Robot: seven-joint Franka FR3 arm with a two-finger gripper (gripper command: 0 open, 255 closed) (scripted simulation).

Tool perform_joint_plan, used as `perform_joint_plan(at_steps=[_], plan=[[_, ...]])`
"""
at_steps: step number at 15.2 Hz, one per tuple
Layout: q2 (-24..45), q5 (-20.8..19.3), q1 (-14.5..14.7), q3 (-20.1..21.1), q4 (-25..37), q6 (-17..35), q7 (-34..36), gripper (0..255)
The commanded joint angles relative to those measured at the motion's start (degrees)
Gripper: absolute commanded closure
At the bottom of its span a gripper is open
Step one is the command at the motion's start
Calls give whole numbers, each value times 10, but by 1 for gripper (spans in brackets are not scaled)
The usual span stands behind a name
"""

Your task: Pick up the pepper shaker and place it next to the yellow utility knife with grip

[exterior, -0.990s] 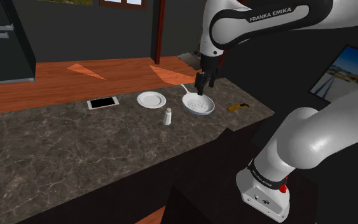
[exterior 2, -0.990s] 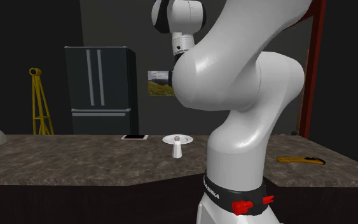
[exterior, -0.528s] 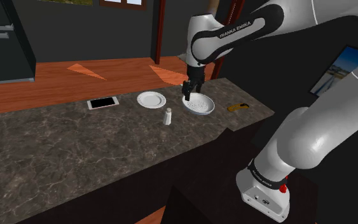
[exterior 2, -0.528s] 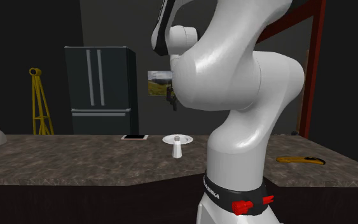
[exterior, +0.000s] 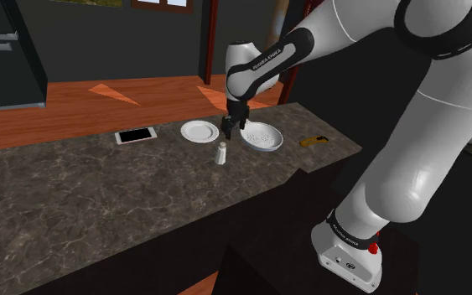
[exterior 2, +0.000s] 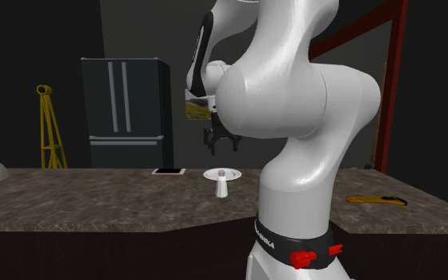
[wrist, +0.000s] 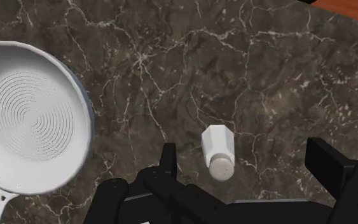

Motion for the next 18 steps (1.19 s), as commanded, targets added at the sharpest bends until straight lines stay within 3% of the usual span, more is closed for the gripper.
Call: perform_joint_plan(at_steps=[1,6,13,18], plan=[[46,2,-1,1,25,23,-5,0],[154,8,-3,5,107,56,-13,0],[194,7,-6,4,102,100,-13,0],[197,7,-6,4,102,104,-13,0]])
